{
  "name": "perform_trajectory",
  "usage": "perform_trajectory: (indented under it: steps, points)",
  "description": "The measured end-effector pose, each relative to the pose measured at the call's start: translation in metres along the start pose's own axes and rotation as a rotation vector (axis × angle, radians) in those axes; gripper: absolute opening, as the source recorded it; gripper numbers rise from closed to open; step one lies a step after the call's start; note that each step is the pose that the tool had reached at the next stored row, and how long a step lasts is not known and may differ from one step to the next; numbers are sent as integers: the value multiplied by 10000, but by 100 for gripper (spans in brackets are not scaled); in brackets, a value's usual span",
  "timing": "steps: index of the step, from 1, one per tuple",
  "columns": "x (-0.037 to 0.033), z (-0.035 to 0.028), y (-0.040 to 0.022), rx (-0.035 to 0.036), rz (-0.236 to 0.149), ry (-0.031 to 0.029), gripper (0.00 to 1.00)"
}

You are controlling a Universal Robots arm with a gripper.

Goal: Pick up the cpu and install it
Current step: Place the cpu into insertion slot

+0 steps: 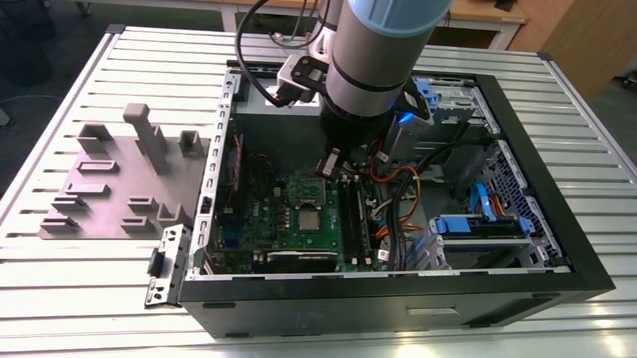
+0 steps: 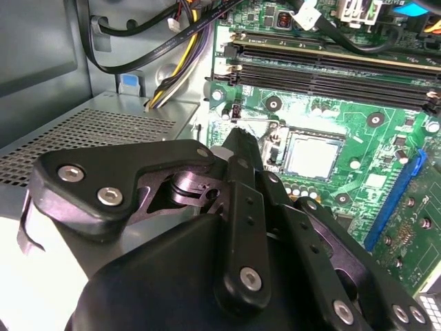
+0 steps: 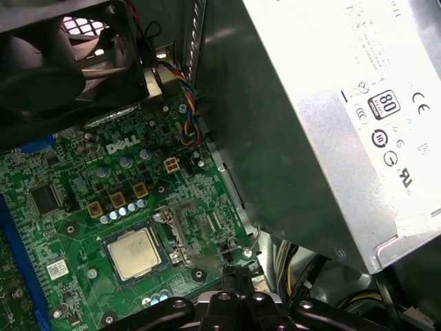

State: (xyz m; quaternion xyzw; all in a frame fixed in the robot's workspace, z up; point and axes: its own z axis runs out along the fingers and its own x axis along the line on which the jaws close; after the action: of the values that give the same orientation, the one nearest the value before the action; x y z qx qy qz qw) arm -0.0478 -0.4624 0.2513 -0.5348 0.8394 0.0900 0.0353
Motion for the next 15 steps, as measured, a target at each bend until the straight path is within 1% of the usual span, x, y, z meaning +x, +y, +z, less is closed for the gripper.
perform_trajectory:
  steps: [9,11,13,15]
  points:
    - [11,-1,-7,0,0,-1,11]
    - [-1,9,-37,-3,4,-9,11]
    - [-4,31,-55,-7,71,-49,11]
    - [-3,58,-65,-17,164,-112,11]
